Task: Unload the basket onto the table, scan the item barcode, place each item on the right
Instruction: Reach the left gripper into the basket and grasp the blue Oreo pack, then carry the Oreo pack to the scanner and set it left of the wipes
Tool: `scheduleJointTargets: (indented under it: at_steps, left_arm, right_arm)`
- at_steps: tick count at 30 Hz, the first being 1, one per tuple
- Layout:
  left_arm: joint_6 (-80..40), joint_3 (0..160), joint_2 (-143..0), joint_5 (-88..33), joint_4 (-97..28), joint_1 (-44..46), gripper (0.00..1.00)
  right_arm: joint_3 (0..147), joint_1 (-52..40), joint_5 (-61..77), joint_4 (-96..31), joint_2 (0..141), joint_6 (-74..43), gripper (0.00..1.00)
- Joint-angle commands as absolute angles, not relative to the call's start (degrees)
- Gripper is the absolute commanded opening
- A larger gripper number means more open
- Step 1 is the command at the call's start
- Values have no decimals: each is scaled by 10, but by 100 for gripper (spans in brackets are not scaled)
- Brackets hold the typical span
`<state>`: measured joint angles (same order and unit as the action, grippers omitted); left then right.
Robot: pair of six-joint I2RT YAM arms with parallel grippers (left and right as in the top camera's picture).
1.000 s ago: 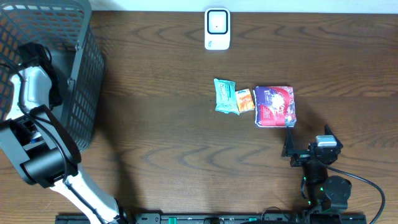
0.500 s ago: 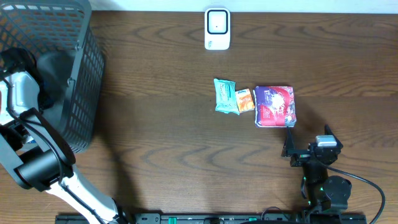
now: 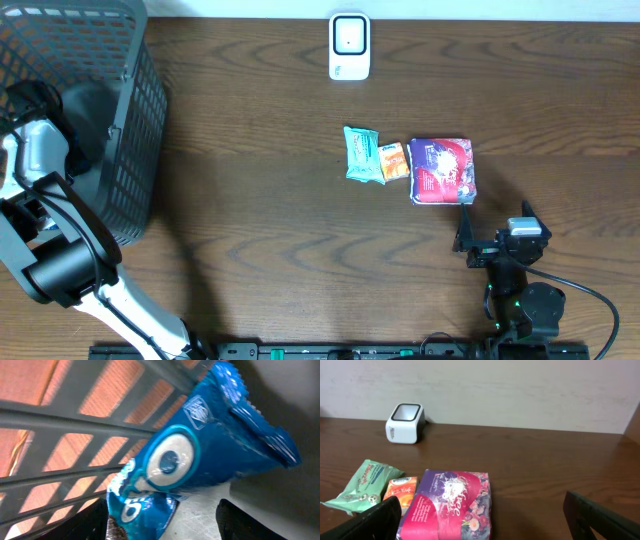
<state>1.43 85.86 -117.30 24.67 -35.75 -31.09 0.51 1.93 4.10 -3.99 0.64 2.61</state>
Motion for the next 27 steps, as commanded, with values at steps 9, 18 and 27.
scheduleJointTargets:
  at_steps: [9,18,27]
  left_arm:
    - [58,853,-1206,216,-338,-313,69]
    - [85,853,-1228,218,-328,-336,68]
    - [85,853,-1229,214,-331,-354,35]
  right_arm:
    - [4,15,42,-41,4,33,99]
    - [4,15,42,-41,4,33,99]
    - [4,15,42,-41,4,33,99]
